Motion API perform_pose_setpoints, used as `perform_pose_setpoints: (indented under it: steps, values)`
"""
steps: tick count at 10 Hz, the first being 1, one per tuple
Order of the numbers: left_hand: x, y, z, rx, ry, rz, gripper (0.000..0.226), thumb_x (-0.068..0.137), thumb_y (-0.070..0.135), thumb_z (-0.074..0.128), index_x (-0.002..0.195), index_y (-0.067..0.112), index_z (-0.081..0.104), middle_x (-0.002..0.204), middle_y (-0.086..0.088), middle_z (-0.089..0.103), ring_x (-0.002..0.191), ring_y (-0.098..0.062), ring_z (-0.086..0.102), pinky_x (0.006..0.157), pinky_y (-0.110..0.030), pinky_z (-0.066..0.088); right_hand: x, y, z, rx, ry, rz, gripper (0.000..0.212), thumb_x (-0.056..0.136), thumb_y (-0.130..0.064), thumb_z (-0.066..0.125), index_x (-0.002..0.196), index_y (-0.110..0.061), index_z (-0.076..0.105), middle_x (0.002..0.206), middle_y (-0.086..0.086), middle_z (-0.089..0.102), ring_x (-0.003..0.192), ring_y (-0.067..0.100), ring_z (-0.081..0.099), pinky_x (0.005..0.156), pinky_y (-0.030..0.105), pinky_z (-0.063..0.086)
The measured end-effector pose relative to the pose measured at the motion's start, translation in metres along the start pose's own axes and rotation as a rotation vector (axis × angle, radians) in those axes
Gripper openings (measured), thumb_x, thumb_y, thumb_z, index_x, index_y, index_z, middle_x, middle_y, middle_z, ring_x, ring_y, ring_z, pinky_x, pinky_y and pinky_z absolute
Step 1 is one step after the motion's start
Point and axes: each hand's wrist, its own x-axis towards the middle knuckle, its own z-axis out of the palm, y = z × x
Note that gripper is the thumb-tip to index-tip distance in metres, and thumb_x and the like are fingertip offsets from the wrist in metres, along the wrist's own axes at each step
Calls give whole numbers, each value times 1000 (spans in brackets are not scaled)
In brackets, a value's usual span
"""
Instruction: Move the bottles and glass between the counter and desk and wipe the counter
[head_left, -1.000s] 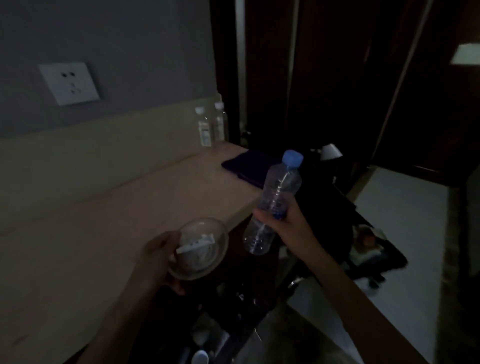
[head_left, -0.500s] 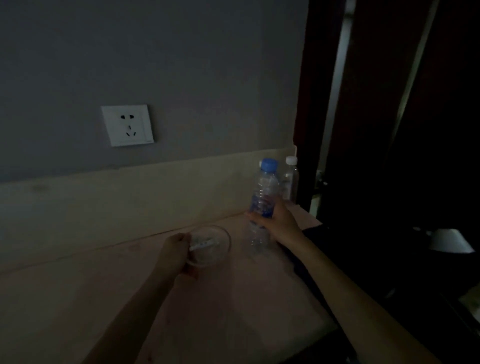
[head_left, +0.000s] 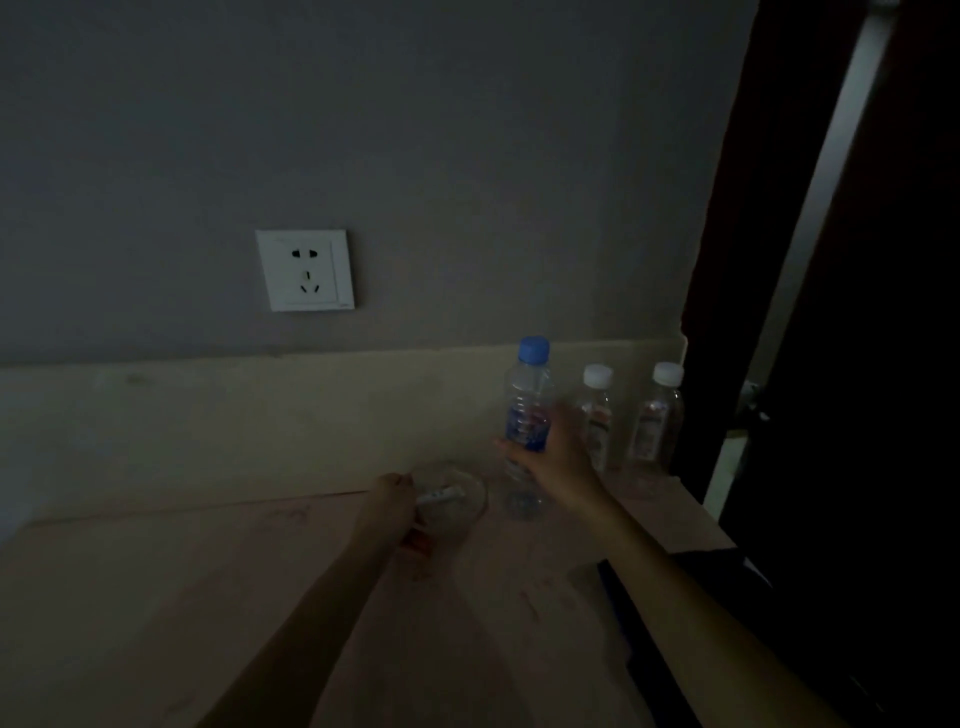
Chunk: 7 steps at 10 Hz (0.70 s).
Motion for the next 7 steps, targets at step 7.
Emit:
perform_pose_setpoints:
  steps: [7]
  values:
    - [-32, 1, -23, 59, 123, -47, 36, 100, 41, 39, 103, 6, 35, 81, -12, 59, 45, -25, 62, 41, -24, 42, -49, 6, -14, 1, 26, 73, 70, 79, -31, 78, 134, -10, 41, 124, -7, 49, 111, 7, 51, 78, 11, 39]
